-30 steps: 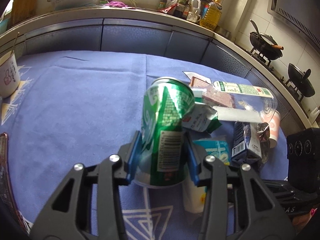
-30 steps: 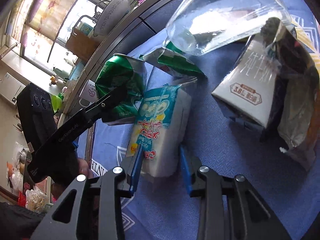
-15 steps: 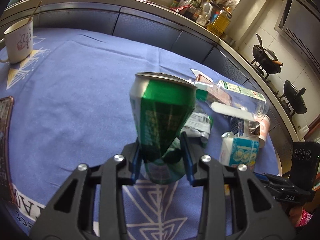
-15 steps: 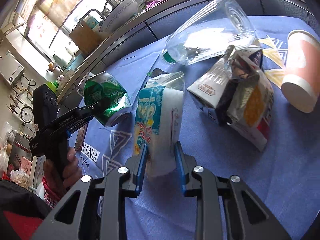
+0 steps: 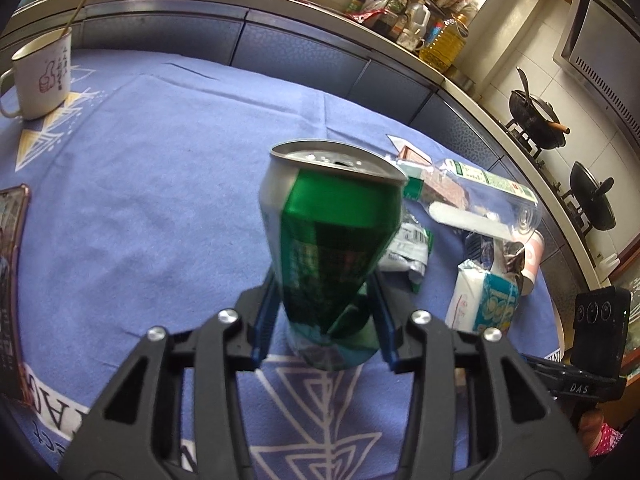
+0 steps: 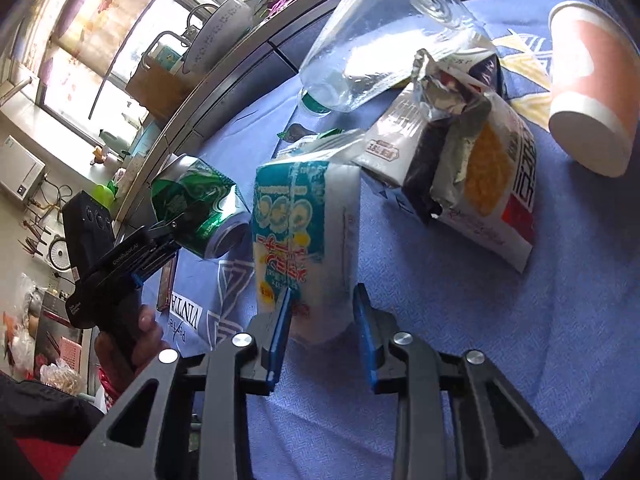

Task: Collect trash
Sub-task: 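Grasp the green soda can with the left gripper while the right gripper grasps the tissue pack, then carry the green can and tissue pack to the wooden bin and release both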

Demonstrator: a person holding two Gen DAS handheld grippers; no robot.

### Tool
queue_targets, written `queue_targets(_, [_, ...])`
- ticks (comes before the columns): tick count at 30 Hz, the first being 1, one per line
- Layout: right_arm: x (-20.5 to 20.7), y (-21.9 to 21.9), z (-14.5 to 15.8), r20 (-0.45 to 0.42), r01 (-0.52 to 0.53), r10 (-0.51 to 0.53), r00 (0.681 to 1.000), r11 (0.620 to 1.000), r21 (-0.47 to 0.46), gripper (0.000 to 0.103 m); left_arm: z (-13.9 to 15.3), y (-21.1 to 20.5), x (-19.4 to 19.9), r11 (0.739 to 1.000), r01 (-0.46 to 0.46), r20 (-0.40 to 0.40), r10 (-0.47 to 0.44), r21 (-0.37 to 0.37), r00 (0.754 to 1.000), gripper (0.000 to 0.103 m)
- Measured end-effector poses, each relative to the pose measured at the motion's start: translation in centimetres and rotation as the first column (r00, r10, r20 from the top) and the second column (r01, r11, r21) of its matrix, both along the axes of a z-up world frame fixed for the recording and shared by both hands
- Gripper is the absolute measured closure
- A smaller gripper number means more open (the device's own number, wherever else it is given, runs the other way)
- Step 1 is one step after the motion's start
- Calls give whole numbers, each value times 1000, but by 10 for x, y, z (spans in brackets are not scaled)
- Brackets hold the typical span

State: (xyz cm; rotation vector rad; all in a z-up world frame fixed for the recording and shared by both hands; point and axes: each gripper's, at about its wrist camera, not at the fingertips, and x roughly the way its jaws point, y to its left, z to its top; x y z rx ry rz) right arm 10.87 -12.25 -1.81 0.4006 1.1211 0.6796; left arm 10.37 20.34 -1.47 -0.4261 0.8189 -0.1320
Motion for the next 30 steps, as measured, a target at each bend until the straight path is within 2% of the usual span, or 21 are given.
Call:
queue_targets(2, [2, -8, -1, -12, 39, -38, 999, 999, 29, 40, -1, 4, 0, 1000, 5, 3, -5, -25, 1000, 55])
queue_targets(3, [3, -11, -1, -17, 53, -52, 998, 997, 48, 36, 1, 6, 1, 999, 5, 7, -5, -34, 1000, 55])
queue_targets(8, [5, -13, -1, -19, 55, -54, 998, 996, 74, 35, 8, 0, 6, 999, 34, 13, -34, -23, 999, 52])
queue_targets(10, [7, -8, -2, -11, 37, -37, 999, 997, 65, 34, 10, -6, 6, 999, 41, 13, -41, 1, 999, 47])
queue_targets(11, [9, -5, -2, -7, 29, -29, 1000, 998, 61, 34, 10, -7, 6, 999, 32, 11, -32, 12, 999, 40])
queue_targets(12, [11, -3, -3, -7, 22, -21, 1000, 998, 63, 34, 10, -6, 6, 1000, 22, 7, -22, 18, 1000, 38])
queue_targets(16, [19, 5, -4, -6, 3, -2, 1000, 997, 82, 33, 8, 6, 13, 999, -32, -29, 33, 21, 999, 38])
queue_targets(18, [20, 9, -4, -3, -10, 11, 1000, 996, 89, 33, 5, 17, 16, 998, -57, -64, 55, -19, 996, 38])
queue_targets(20, [20, 12, -5, 0, -26, 26, 1000, 996, 87, 33, 2, 27, 16, 993, -70, -85, 62, -91, 994, 38])
queue_targets(23, [20, 12, -5, 1, -38, 39, 999, 996, 82, 33, -1, 43, 10, 976, -87, -106, 67, -200, 992, 38])
queue_targets(25, [20, 11, -5, -2, -38, 38, 999, 995, 91, 33, -4, 54, 5, 960, -109, -113, 83, -257, 990, 34])
queue_targets(30, [20, 11, -5, -1, -33, 34, 999, 996, 88, 33, -19, 72, 10, 928, -157, -153, 110, -339, 982, 32])
